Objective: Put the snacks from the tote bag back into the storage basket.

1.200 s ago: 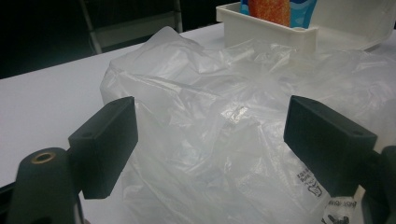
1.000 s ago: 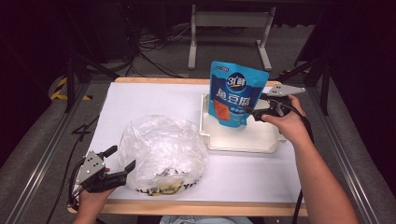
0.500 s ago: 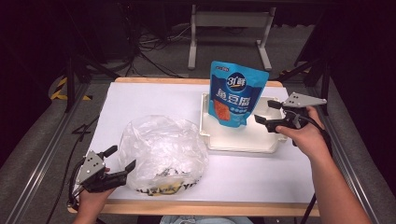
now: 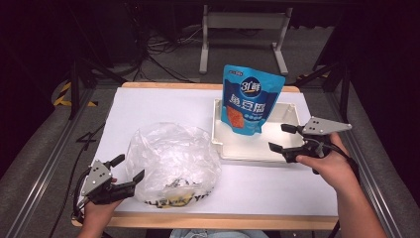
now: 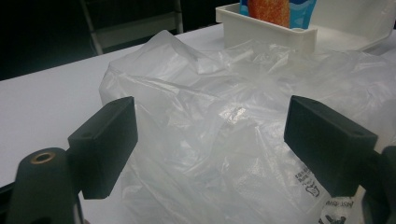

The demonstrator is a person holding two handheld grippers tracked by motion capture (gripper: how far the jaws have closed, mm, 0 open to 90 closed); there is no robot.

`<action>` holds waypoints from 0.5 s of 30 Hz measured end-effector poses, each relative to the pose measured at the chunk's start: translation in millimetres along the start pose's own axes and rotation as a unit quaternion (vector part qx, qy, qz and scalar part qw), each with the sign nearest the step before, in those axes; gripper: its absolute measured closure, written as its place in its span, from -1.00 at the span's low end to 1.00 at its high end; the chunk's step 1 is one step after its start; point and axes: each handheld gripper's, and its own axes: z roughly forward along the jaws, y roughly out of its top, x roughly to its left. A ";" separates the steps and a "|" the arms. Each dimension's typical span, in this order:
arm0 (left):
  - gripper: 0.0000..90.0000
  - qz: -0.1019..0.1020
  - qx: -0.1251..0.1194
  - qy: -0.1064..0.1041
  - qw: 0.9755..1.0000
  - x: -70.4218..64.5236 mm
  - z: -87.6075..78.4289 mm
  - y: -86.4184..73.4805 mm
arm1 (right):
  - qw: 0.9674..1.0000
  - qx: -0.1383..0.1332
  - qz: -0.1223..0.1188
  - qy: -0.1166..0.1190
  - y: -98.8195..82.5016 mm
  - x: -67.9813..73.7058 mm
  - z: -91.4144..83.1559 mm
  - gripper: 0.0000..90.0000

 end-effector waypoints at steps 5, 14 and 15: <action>-0.59 0.001 0.001 -0.002 1.000 0.3 -0.9 0.3 | 1.000 0.000 -0.004 0.015 -5.6 11.3 -1.1 -0.49; -0.62 -0.001 0.000 -0.003 1.000 -0.2 -1.1 0.3 | 0.999 -0.036 -0.010 0.012 -23.4 27.4 4.3 -0.48; -0.62 0.002 0.000 -0.003 1.000 0.2 -1.6 0.7 | 0.999 -0.036 -0.007 0.011 -25.3 27.9 5.2 -0.48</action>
